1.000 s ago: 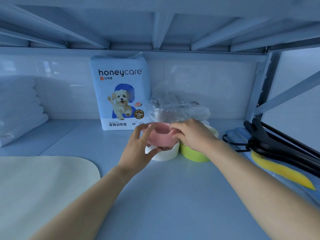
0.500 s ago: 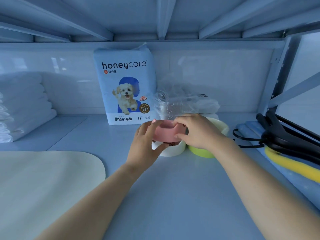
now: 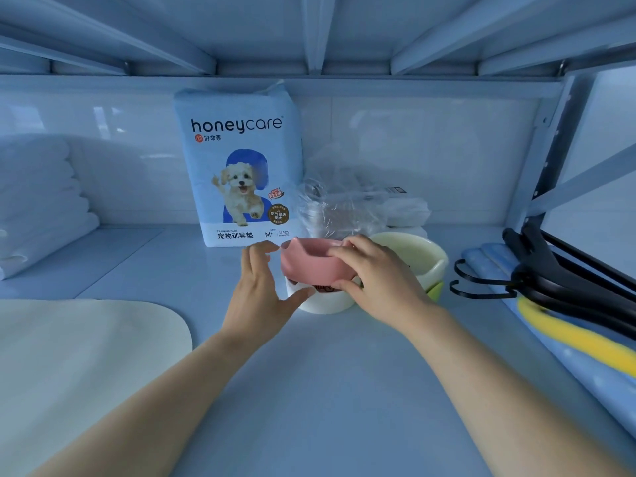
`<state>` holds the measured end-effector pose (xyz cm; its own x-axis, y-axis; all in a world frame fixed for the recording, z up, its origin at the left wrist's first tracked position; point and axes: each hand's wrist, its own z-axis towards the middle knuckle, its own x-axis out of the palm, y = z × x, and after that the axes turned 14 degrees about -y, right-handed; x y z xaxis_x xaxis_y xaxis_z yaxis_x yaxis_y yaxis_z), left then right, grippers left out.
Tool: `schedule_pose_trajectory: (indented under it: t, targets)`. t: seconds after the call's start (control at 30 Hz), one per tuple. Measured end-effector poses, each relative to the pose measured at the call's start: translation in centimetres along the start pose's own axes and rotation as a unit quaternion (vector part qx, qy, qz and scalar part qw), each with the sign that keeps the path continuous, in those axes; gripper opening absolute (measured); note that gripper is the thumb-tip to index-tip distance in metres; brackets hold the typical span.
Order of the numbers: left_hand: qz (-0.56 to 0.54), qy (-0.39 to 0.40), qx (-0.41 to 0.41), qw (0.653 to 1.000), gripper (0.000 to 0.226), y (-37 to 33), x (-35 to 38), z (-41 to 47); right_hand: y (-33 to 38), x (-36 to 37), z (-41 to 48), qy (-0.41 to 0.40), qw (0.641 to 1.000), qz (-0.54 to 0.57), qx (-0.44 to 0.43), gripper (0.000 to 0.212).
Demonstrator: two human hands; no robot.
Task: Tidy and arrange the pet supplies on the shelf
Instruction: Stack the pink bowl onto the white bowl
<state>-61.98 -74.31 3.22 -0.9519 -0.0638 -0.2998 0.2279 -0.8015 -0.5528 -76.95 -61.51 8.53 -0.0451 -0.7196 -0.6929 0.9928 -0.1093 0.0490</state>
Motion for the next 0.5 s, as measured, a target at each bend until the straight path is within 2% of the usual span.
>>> schedule_pose_trajectory:
  t: [0.17,0.3,0.5]
  targets:
    - [-0.015,0.060,-0.044,0.997,0.084,-0.2,0.8,-0.8,0.3,-0.2,0.1,-0.002,1.000,0.012,0.018,0.041]
    - [-0.021,0.074,-0.075,0.994,0.097,-1.0,1.8,-1.1,0.5,-0.3,0.1,-0.001,0.999,0.019,0.028,0.042]
    - [-0.005,0.082,-0.119,0.989,0.103,-0.9,2.1,-1.2,0.4,-0.2,0.0,-0.008,0.999,0.016,0.034,0.046]
